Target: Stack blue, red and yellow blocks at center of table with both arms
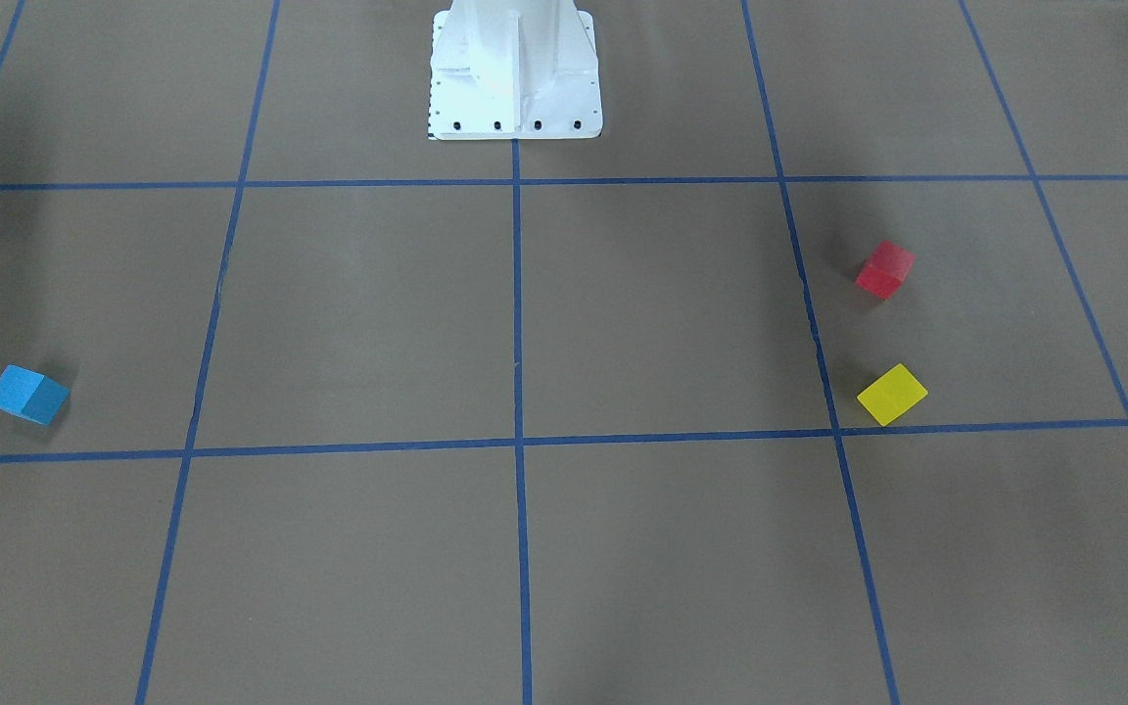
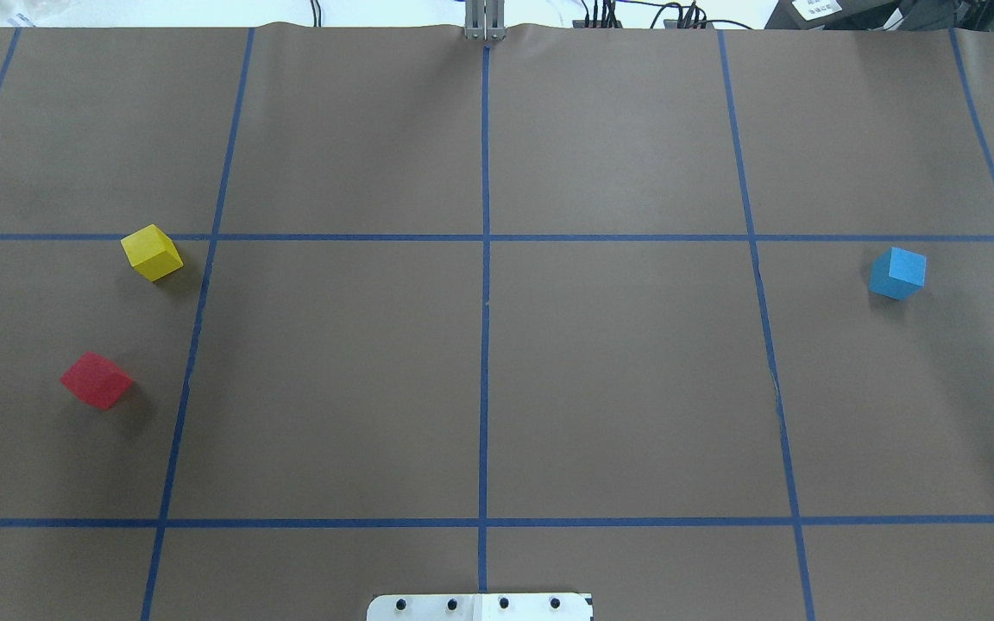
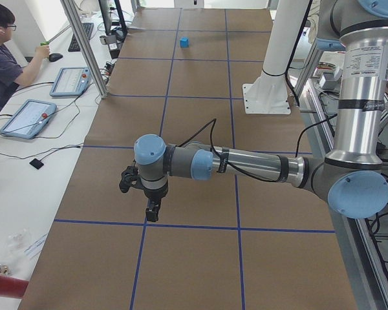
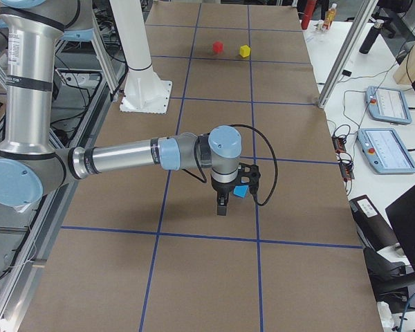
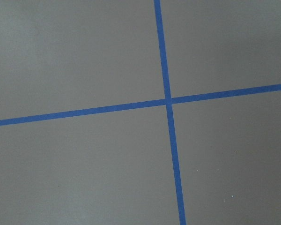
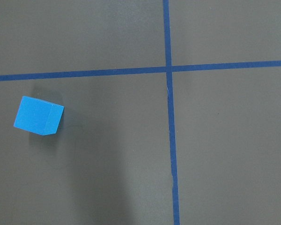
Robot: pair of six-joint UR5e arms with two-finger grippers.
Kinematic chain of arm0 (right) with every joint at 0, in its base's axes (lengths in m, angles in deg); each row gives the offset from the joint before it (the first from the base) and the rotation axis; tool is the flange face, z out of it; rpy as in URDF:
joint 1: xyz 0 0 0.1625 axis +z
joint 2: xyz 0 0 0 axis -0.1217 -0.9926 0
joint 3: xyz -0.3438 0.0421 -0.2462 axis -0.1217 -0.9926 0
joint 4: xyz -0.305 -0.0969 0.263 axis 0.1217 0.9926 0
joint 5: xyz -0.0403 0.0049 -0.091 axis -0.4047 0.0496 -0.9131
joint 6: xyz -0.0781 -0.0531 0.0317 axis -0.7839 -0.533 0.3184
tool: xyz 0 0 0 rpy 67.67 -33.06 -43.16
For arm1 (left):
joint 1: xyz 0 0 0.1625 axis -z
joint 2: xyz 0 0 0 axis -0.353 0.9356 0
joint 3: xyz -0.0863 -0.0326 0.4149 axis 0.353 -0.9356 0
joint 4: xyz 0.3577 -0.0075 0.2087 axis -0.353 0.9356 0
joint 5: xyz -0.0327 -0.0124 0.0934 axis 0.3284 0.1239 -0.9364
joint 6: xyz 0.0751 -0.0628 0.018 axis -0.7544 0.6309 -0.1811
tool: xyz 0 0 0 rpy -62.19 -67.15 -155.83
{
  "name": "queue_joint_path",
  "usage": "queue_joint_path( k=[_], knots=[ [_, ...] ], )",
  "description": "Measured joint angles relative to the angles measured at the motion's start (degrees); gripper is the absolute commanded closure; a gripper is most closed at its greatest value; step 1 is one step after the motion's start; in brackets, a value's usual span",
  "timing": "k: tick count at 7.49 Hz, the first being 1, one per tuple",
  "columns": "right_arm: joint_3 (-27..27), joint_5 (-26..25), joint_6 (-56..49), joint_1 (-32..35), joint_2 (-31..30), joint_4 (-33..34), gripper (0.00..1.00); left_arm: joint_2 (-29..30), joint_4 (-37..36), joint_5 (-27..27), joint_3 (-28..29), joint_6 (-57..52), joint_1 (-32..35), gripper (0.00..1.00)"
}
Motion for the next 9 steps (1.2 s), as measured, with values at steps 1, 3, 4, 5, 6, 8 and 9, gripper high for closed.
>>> queue_joint_path(
  k=[1, 3, 4, 5, 6, 8, 9],
  knots=[
    [-1.19, 0.53, 0.3, -1.22, 2.87, 0.12, 0.0, 0.15, 0.13, 0.09, -0.77, 0.03, -0.1, 0.0],
    [-6.16, 4.22, 1.43, -5.81, 5.8, -4.13, 0.01, 0.35, 0.25, 0.16, -2.13, -0.05, -0.17, 0.0],
    [-7.87, 4.85, 5.91, -9.6, 7.11, -7.87, 0.0, 0.36, 0.27, 0.14, -2.38, -0.19, -0.17, 0.0],
    [-8.76, 3.54, 12.33, -13.65, 8.84, -9.97, 0.01, 0.34, 0.36, 0.12, -2.48, -0.33, -0.18, 0.0],
    [-9.54, 1.58, 16.34, -16.63, 9.94, -10.85, 0.01, 0.27, 1.05, 0.11, -2.5, -0.36, -0.18, 0.0],
    [-12.34, 0.16, 19.07, -19.53, 11.46, -11.25, 0.01, 0.04, 3.51, 0.0, -2.35, -0.16, -0.18, 0.0],
    [-13.95, 0.03, 19.57, -20.49, 12.25, -11.27, 0.01, 0.03, 4.05, -0.04, -2.34, -0.18, -0.18, 0.0]
  ],
)
